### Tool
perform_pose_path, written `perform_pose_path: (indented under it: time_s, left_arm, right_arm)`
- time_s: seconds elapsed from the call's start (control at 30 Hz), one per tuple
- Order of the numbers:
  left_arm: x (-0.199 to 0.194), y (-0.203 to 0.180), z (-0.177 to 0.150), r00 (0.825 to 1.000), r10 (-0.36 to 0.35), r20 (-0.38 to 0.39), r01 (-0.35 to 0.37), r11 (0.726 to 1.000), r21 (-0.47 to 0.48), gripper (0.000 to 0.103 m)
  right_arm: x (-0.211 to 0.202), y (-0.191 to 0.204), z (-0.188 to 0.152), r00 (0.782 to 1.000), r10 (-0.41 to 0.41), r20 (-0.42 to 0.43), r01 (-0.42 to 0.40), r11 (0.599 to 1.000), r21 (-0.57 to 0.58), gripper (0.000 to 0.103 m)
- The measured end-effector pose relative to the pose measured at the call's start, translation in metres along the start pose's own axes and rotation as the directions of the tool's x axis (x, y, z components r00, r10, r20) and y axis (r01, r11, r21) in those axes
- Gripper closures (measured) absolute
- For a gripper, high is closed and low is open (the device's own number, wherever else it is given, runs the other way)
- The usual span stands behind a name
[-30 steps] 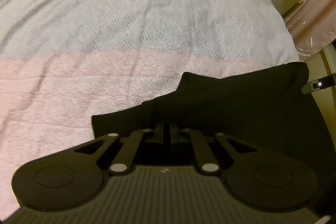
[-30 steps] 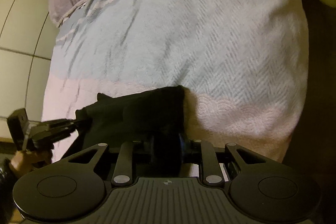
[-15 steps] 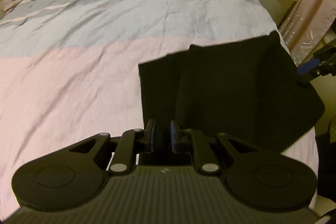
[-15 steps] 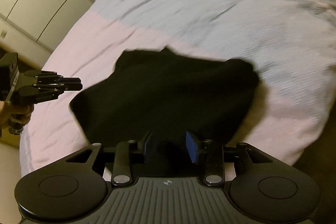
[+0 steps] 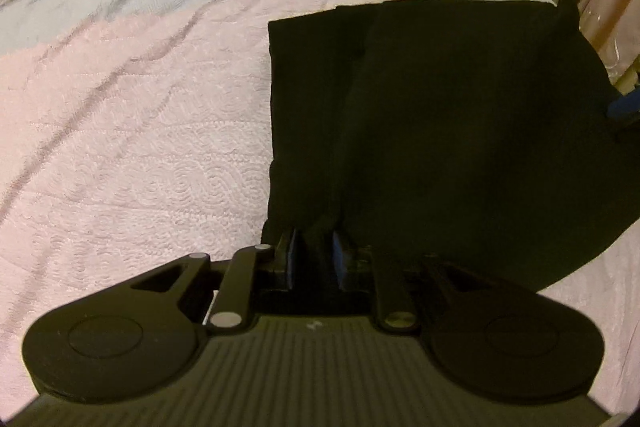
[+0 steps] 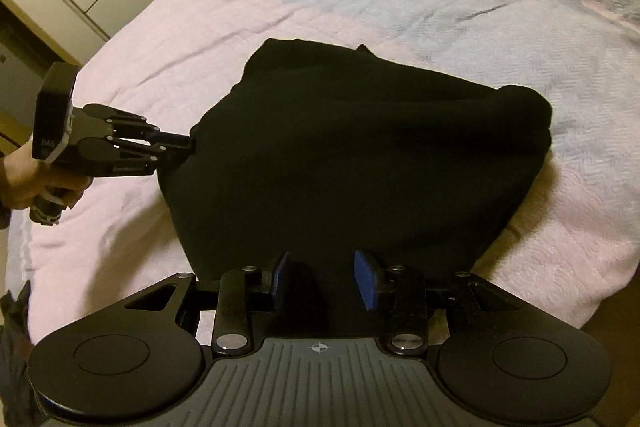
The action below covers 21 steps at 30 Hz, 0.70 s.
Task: Fold clothes
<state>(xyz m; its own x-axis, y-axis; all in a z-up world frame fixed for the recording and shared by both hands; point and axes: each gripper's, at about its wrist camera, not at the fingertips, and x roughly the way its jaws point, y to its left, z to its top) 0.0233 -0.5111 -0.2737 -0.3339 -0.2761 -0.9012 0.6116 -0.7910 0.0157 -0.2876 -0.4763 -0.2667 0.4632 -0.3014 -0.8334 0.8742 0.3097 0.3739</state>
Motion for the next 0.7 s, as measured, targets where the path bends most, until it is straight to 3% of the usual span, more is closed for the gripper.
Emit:
perform_pose_path:
  time_s: [0.3,0.4,0.57,0.7]
  left_arm:
    - [-0.069,-0.008,-0.019,0.993,0.035,0.113,-0.040,0.998,0.047,0.081]
    - [-0.064,-0.018,-0.023,0.995,0.022,0.101,-0.029,0.997,0.076,0.080]
    - [-0.025,-0.020,-0.025,0.998,0.021,0.056,-0.023,0.999,0.037,0.080]
    - [-0.019,-0.025,-0.018,0.999,0.036,0.031,-0.037,0.998,0.050,0.080]
  right_arm:
    - [-0.045,0.054,-0.037,0.990,-0.122,0.067,0.122,0.992,0.002,0.064]
    - [-0.039,0.066,-0.051,0.989,-0.136,0.065,0.138,0.990,-0.025,0.064]
    - [-0.006,0.047,-0.062,0.989,-0.147,0.013,0.148,0.989,-0.027,0.064]
    - [0.000,0.040,-0.064,0.991,-0.131,-0.009,0.131,0.990,-0.057,0.064]
